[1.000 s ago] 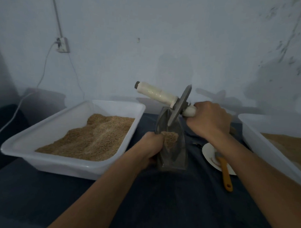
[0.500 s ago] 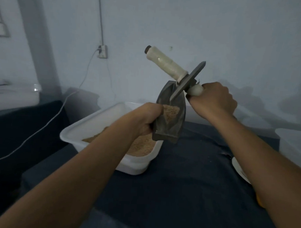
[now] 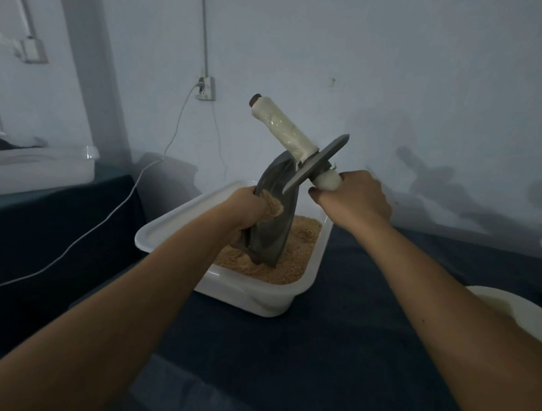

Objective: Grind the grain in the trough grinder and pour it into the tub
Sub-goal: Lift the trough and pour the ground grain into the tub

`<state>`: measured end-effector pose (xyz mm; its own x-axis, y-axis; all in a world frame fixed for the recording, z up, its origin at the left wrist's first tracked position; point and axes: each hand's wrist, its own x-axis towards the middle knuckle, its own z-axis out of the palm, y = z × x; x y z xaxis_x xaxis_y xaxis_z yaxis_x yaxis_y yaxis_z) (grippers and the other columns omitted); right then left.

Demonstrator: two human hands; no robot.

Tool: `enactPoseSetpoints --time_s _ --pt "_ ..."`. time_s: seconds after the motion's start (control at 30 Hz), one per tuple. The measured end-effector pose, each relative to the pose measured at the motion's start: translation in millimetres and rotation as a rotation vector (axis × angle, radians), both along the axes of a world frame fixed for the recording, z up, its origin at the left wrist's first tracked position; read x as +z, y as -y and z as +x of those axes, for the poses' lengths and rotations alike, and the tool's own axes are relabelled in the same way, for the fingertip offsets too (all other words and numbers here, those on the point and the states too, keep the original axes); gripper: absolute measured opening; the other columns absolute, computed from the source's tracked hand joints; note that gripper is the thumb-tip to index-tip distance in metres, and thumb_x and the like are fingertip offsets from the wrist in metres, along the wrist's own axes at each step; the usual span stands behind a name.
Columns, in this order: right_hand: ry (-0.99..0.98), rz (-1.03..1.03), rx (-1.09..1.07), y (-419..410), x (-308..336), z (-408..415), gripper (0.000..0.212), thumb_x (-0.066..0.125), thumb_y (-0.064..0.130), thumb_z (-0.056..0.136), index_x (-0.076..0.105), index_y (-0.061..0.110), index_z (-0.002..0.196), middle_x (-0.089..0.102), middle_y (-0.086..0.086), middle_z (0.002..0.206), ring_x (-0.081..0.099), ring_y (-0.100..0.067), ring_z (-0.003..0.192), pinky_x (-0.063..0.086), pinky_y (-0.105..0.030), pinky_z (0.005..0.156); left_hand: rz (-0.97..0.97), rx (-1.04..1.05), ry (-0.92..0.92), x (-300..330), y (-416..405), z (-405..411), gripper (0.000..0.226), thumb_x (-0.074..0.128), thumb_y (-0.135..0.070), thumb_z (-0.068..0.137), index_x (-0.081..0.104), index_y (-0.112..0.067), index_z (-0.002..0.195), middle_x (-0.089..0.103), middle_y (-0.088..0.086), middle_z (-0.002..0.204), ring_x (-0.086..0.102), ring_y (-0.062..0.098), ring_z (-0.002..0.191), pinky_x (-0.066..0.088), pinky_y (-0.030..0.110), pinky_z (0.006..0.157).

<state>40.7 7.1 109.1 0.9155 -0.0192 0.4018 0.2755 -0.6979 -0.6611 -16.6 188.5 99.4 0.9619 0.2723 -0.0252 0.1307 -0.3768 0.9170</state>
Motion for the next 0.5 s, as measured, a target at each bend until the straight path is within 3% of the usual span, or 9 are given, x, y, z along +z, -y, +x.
enactPoseSetpoints --time_s 0.07,0.2,0.3,0.4,0.5 --pt "-0.032 0.006 0.021 -0.6 -5.6 -0.5 0.029 0.073 0.054 0.074 0.066 0.026 0.072 0.066 0.009 0.065 0.065 -0.014 0.06 0.04 -0.025 0.052 0.024 0.019 -0.001 -7.1 2.4 4.0 0.029 0.053 -0.024 0.103 0.058 -0.018 0.131 0.065 0.01 0.102 0.064 0.031 0.092 0.055 0.035 0.059" --pt "-0.087 0.056 0.047 -2.3 -21.2 0.1 0.029 0.075 0.056 0.072 0.066 0.028 0.074 0.068 0.009 0.069 0.066 -0.015 0.065 0.045 -0.028 0.056 0.285 0.056 0.122 -24.5 8.1 14.8 0.024 0.045 -0.021 0.106 0.061 -0.018 0.125 0.064 0.005 0.104 0.062 0.026 0.1 0.054 0.04 0.083" --pt "-0.12 0.097 0.033 -0.9 -30.7 0.6 0.03 0.074 0.057 0.071 0.067 0.029 0.077 0.068 0.009 0.072 0.067 -0.016 0.068 0.046 -0.03 0.059 0.409 0.046 0.182 -31.6 8.6 17.7 0.02 0.045 -0.026 0.107 0.06 -0.024 0.12 0.067 0.001 0.1 0.063 0.022 0.094 0.053 0.036 0.078" --pt "-0.133 0.144 0.031 4.0 -35.4 0.9 0.029 0.075 0.056 0.072 0.067 0.029 0.078 0.069 0.007 0.071 0.067 -0.016 0.067 0.048 -0.031 0.058 0.556 0.034 0.192 -34.7 7.9 19.0 0.035 0.048 -0.032 0.105 0.048 -0.03 0.139 0.068 0.004 0.112 0.063 0.027 0.102 0.055 0.049 0.09" --pt "-0.118 0.186 0.037 9.1 -39.3 0.2 0.028 0.075 0.054 0.073 0.066 0.028 0.077 0.068 0.006 0.071 0.068 -0.018 0.068 0.051 -0.034 0.062 0.663 0.041 0.175 -39.4 6.7 21.0 0.059 0.045 -0.029 0.104 0.023 -0.036 0.158 0.062 0.015 0.121 0.058 0.037 0.111 0.051 0.055 0.097"
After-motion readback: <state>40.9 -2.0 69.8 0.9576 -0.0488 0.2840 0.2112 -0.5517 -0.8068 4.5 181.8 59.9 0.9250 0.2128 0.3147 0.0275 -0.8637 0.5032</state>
